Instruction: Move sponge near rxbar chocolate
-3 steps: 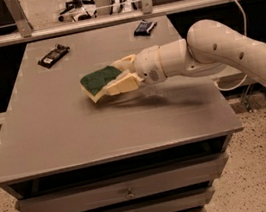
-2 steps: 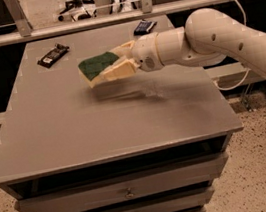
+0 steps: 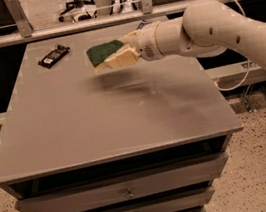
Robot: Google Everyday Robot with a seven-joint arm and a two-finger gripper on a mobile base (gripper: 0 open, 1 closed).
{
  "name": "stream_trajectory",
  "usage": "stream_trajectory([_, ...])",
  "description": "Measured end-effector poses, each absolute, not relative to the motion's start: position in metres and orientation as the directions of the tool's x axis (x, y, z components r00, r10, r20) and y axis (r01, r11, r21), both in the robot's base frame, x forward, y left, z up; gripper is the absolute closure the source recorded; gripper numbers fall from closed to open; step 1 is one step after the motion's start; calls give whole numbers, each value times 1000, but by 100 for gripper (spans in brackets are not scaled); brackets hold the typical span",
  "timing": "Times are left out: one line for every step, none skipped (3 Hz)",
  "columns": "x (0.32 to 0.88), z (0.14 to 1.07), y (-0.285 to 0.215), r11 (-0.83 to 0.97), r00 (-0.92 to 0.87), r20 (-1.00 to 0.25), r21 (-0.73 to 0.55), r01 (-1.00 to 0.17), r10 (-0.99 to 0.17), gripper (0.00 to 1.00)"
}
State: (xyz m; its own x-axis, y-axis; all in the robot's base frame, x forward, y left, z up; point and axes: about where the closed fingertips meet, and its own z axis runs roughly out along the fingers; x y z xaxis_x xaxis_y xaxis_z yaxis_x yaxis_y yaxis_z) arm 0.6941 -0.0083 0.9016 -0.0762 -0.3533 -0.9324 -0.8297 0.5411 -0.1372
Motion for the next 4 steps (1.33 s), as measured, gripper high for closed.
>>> stream_trajectory([698, 896, -8, 579, -96, -927, -142, -803, -361, 100])
stream_trajectory([718, 894, -17, 653, -129, -925, -149, -743, -357, 100])
stream_trajectory([744, 895, -24, 704, -150, -918, -169, -690, -367, 100])
stream_trajectory([770, 897, -24, 729, -170, -909, -181, -660, -380, 100])
